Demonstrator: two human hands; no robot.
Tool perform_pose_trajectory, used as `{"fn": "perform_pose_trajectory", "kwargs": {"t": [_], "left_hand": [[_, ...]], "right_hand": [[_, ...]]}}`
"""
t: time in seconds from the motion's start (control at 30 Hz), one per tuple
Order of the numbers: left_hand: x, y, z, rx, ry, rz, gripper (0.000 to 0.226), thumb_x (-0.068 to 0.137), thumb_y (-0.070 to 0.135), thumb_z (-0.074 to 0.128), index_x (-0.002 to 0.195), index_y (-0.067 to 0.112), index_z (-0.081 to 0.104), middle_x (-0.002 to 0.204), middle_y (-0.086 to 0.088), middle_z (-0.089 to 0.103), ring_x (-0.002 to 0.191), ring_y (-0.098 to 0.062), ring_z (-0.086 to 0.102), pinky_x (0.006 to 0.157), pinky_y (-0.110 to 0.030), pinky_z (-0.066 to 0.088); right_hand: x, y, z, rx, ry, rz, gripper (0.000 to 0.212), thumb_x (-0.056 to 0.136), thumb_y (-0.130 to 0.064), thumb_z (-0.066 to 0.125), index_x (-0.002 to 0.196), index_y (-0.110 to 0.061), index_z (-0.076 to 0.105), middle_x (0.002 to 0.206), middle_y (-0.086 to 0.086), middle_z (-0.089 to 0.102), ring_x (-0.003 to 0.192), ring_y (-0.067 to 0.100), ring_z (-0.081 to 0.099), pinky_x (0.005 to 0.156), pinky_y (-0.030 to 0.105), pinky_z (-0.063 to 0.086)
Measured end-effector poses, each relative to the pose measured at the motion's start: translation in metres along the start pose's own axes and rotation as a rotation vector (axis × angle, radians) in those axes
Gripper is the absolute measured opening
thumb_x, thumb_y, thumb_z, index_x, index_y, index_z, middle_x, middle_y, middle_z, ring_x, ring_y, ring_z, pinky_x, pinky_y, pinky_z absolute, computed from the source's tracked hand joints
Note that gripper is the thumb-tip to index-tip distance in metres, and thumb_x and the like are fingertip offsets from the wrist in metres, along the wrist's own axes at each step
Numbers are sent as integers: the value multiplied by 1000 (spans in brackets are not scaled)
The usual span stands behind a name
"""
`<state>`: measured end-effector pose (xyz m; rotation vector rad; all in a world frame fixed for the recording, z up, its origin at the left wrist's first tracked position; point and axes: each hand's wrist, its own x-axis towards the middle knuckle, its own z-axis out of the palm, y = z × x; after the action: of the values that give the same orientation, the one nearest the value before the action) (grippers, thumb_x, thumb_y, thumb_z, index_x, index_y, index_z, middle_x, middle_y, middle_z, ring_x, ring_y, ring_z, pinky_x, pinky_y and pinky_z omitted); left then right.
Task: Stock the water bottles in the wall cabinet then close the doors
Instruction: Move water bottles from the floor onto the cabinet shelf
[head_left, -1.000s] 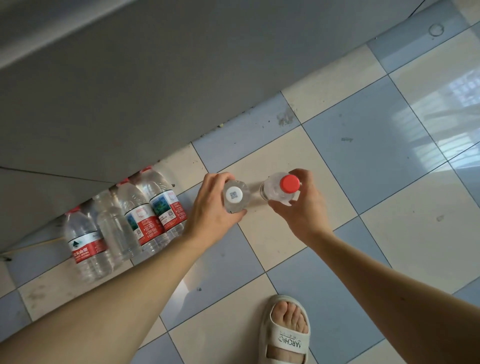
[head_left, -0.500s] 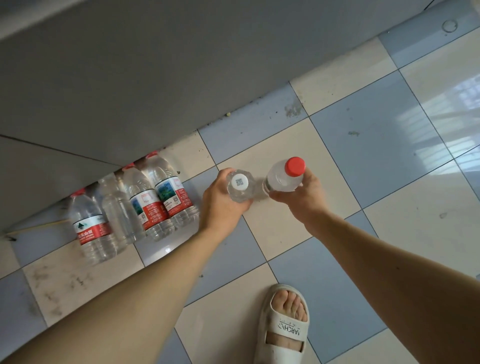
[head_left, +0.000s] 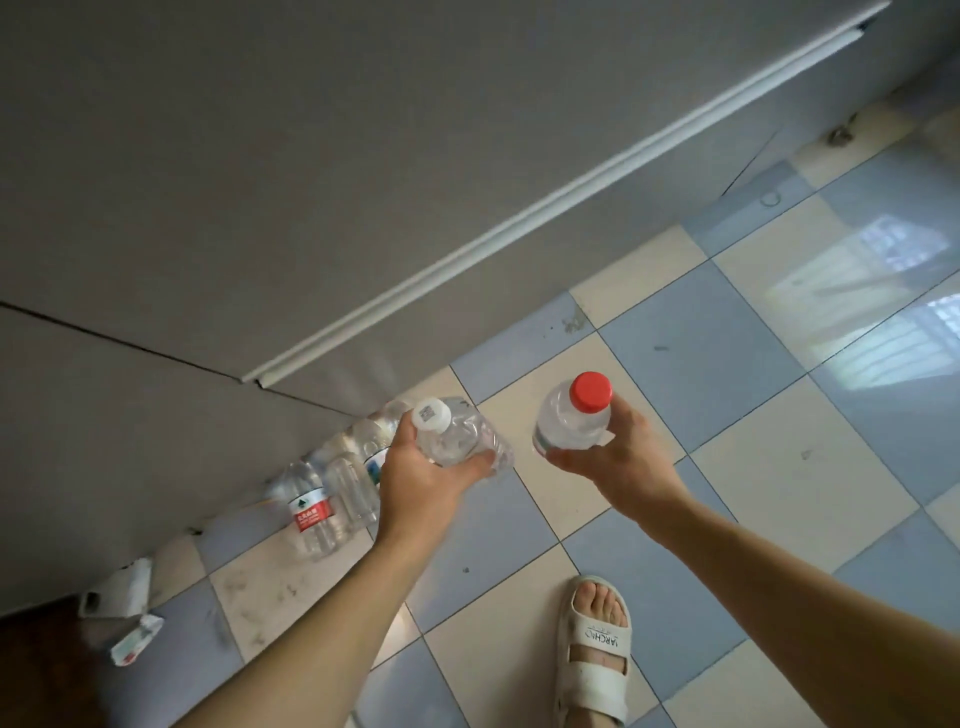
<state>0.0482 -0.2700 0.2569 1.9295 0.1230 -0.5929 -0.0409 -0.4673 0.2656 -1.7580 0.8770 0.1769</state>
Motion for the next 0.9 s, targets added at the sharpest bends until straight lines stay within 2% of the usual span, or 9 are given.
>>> {"fn": "perform_pose_trajectory", "kwargs": {"t": [0.07, 0.17, 0.3, 0.37, 0.47, 0.57, 0.7, 0.8, 0.9], "left_hand": [[-23, 41, -23, -33, -7, 21, 68, 44, 47, 89, 106, 33, 62, 94, 21, 72, 88, 1, 69, 73, -10, 51], [-62, 105, -59, -47, -35, 48, 60, 55, 36, 93, 108, 36, 64, 97, 19, 73, 89, -1, 70, 71, -17, 55], [-118, 191, -105, -81, -34, 111, 56, 64, 19, 95, 108, 35, 65, 100, 11, 75, 90, -7, 72, 61, -15, 55], [-146, 228, -129, -90, -31, 149, 53, 68, 16, 94, 108, 33, 65, 100, 9, 75, 89, -7, 73, 68, -20, 58], [-189, 275, -166, -101, -31, 185, 54, 67, 26, 93, 113, 32, 64, 103, 9, 75, 97, -10, 72, 84, -32, 58], [-226, 309, -200, -101, 1, 217, 51, 65, 34, 92, 107, 41, 65, 101, 14, 76, 94, -5, 73, 81, -27, 60], [-263, 350, -249, -138, 75, 315, 52, 68, 26, 94, 106, 48, 65, 100, 19, 75, 93, -1, 72, 73, -9, 52], [-285, 384, -296, -204, 129, 379, 55, 66, 28, 94, 109, 40, 63, 102, 19, 75, 95, 0, 71, 77, -10, 52], [-301, 416, -352, -258, 132, 482, 58, 66, 31, 91, 116, 38, 62, 107, 14, 76, 100, -4, 71, 82, -14, 54]], "right_hand": [[-26, -44, -14, -11, -14, -50, 71, 72, -18, 92, 134, -27, 57, 118, -14, 62, 112, 14, 55, 97, 34, 39], [-70, -111, -35, -46, -28, -120, 72, 73, -21, 91, 136, -27, 56, 119, -14, 61, 112, 14, 55, 101, 39, 43], [-140, -195, -67, -48, -61, -212, 71, 75, -23, 89, 137, -23, 56, 127, -6, 64, 115, 16, 58, 103, 40, 47], [-174, -233, -80, -35, -55, -243, 71, 74, -23, 90, 136, -21, 57, 127, -4, 65, 113, 16, 60, 100, 37, 49], [-223, -282, -95, 6, -46, -292, 68, 74, -25, 90, 133, -27, 56, 124, -8, 65, 111, 11, 60, 89, 19, 46], [-263, -326, -103, 73, -68, -326, 62, 74, -25, 90, 126, -35, 58, 119, -14, 67, 107, 3, 63, 73, 10, 51], [-304, -393, -105, 95, -117, -414, 61, 70, -25, 91, 123, -34, 62, 110, -17, 72, 103, 2, 67, 77, 17, 57], [-332, -449, -95, 80, -137, -493, 57, 67, -26, 92, 116, -35, 64, 106, -19, 72, 99, 0, 68, 69, 13, 55], [-363, -506, -72, 52, -137, -583, 54, 63, -39, 91, 109, -40, 63, 106, -19, 72, 100, 0, 68, 83, 25, 56]]}}
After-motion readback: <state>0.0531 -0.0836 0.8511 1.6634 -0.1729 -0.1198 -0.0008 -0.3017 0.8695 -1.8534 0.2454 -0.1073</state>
